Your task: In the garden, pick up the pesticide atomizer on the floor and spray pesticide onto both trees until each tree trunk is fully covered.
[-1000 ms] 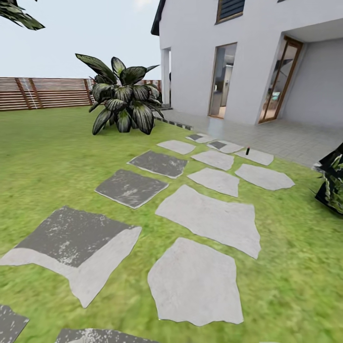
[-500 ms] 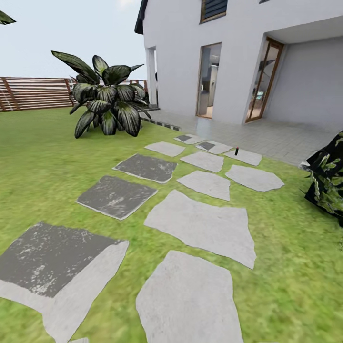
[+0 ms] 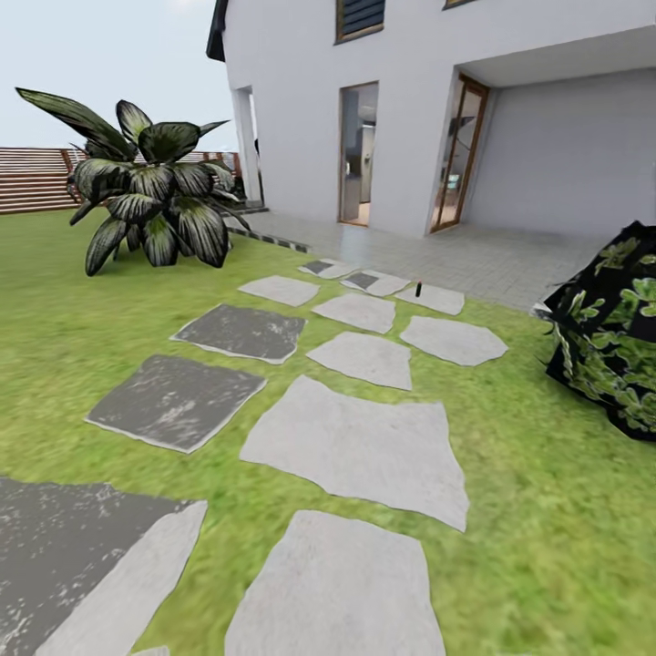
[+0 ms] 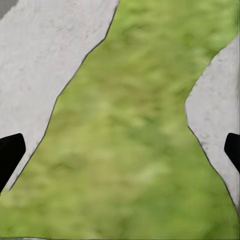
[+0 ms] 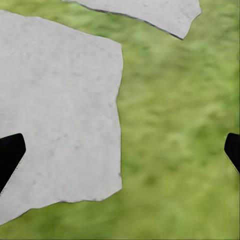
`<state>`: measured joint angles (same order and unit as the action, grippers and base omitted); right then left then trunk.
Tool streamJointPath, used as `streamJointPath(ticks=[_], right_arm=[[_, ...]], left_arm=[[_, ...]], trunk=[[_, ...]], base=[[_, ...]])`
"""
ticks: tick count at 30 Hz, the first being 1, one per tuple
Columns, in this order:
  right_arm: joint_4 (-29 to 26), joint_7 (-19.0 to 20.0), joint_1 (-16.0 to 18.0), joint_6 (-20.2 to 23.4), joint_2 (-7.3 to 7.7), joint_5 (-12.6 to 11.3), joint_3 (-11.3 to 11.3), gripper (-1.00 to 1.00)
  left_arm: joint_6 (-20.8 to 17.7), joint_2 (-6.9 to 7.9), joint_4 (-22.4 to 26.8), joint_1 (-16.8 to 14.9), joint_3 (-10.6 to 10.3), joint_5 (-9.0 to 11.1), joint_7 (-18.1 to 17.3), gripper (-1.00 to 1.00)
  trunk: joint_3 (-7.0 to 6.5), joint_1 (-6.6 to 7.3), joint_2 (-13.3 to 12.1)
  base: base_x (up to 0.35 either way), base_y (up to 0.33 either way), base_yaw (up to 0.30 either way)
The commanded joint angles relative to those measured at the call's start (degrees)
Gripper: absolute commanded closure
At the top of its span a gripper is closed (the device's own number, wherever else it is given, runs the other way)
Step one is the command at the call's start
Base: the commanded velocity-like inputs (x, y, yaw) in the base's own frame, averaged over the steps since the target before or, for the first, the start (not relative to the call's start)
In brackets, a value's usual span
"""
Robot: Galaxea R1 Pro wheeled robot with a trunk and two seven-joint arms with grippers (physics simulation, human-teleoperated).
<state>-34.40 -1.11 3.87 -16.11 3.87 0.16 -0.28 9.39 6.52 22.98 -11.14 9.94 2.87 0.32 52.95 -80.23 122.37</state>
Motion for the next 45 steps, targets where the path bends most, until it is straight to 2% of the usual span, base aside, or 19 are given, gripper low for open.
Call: streamJointPath(ticks=[1,45], right_arm=[[0.04,-0.12,0.05,-0.18,0.0,0.02,0.02,-1.0],[-0.05,-0.12,0.05,-0.18,0.0,-0.07,0.02,-1.0]], left_arm=[[0.17,-0.01,-0.04,-0.02,-0.01,0.3,0.03,-1.0],[0.15,-0.02,-0.04,-0.02,-0.01,0.3,0.03,-1.0]], trunk=[[0.05,-0.02,0.01],[0.05,-0.02,0.01]], base=[[0.335,0.0,-0.026],[0.335,0.0,-0.001]])
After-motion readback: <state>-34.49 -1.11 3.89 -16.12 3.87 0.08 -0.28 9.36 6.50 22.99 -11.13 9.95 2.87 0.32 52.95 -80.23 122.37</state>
